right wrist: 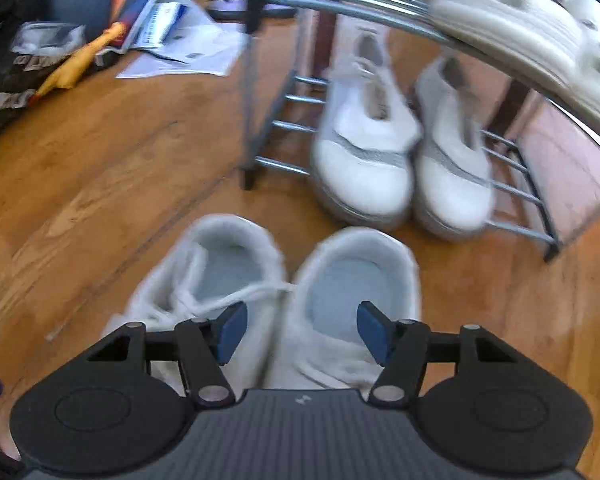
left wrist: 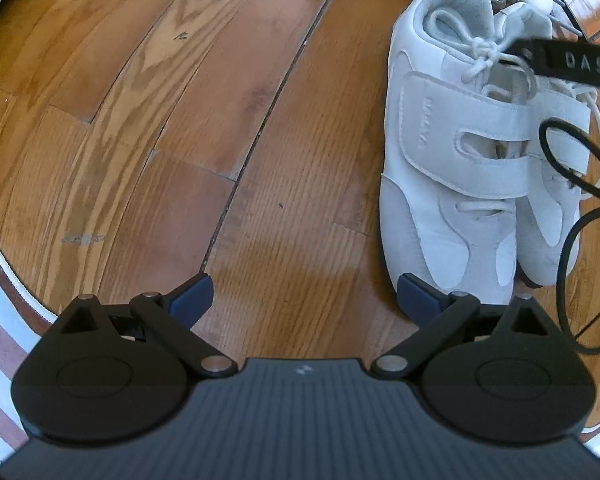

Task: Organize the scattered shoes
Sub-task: 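Grasp the white velcro sneakers together by the heels with the right tool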

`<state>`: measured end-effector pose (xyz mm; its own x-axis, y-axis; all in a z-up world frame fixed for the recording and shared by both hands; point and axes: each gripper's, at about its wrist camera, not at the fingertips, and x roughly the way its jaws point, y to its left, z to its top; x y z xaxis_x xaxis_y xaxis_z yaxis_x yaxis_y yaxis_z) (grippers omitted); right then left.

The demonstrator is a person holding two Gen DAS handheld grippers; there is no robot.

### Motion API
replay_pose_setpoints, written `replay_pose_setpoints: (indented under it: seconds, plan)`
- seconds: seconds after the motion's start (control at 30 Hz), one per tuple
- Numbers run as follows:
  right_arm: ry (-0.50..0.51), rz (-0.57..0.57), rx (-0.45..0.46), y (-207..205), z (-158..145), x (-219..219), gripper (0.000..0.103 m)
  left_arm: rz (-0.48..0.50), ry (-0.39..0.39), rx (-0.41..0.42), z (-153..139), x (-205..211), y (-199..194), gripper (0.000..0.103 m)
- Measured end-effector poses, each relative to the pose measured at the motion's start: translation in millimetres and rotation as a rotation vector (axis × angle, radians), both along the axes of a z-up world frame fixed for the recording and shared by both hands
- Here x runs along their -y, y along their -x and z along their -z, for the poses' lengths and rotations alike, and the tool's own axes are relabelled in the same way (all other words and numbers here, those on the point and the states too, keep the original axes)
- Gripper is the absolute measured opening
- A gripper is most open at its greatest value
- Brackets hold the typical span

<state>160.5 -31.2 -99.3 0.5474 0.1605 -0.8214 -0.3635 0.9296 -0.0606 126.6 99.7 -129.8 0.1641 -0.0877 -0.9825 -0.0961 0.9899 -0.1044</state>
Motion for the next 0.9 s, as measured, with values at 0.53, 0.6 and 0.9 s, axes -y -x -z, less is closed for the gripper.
replay_pose_setpoints:
  seconds: [0.53,0.6,0.9]
  plan:
    - [-0.354,0.120,-0.101,-24.4,-10.0,80.2,0.079,-0.002,0.010,-0.010,1.6,-1.4,-2.7,0.100]
    - [-0.303,0.091,-0.106,-25.0,-6.0,66.7,0.078,0.004,0.013,0.000,-0.8,-0.2,-3.0,0.100]
    - [-0.068,0.095,-0.225,-67.4,43.7,-6.2,0.073,-0.006,-0.001,-0.007,3.7,-2.6,-3.3,0.101]
